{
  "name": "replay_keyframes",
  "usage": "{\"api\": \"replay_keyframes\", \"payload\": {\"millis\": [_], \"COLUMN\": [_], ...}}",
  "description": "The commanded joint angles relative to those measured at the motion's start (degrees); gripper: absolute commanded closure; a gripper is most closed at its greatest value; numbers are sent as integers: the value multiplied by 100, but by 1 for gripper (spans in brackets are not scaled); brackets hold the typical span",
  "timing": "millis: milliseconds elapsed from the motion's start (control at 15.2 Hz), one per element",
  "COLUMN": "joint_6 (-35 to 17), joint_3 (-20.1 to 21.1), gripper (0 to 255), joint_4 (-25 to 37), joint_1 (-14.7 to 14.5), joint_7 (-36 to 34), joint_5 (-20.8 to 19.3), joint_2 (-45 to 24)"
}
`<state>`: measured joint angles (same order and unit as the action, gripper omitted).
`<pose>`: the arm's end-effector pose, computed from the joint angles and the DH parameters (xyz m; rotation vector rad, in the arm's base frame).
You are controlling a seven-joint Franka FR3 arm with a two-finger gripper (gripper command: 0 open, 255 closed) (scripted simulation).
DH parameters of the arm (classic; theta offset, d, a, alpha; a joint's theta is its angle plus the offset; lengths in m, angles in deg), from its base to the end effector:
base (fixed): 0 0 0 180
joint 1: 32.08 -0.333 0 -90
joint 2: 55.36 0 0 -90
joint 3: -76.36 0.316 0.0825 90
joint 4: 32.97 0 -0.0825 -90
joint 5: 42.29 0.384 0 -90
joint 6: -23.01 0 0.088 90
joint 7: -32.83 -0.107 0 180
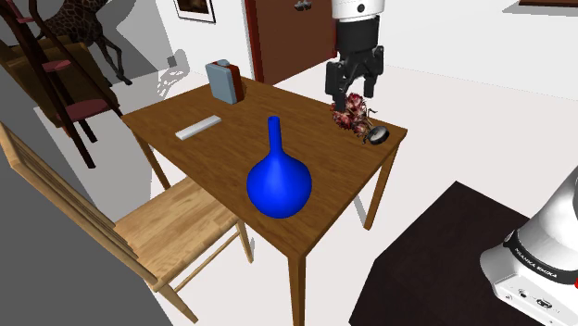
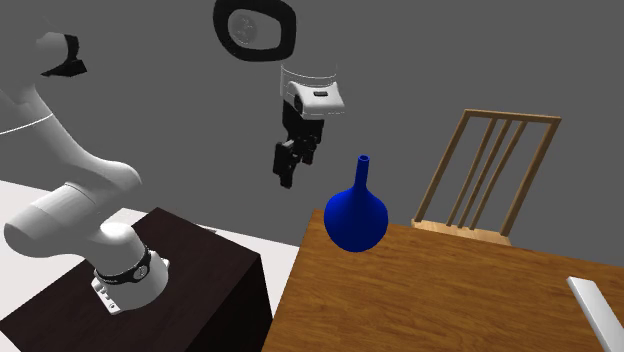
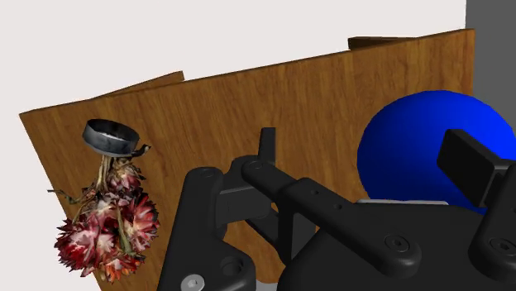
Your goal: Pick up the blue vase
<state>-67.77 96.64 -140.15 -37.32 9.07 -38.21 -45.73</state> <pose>0.4407 0.2313 0.5674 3.0945 0.0261 -0.1890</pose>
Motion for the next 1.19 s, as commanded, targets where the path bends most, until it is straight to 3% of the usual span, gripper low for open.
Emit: {"api": "replay_keyframes", "payload": {"millis": [0,396,792,1122], "joint_6": [-9,210,819,356], "joint_3": [140,470,574,564], "gripper": [0,0,0,0], "joint_4": [401,1971,4167,3571], "joint_1": [-60,-395,-1074,-983], "joint_7": [-266,-1060,-1715,-1683], "joint_5": [-59,-439,-996,-941], "joint_2": [-414,-1811,-3450,-3315]}}
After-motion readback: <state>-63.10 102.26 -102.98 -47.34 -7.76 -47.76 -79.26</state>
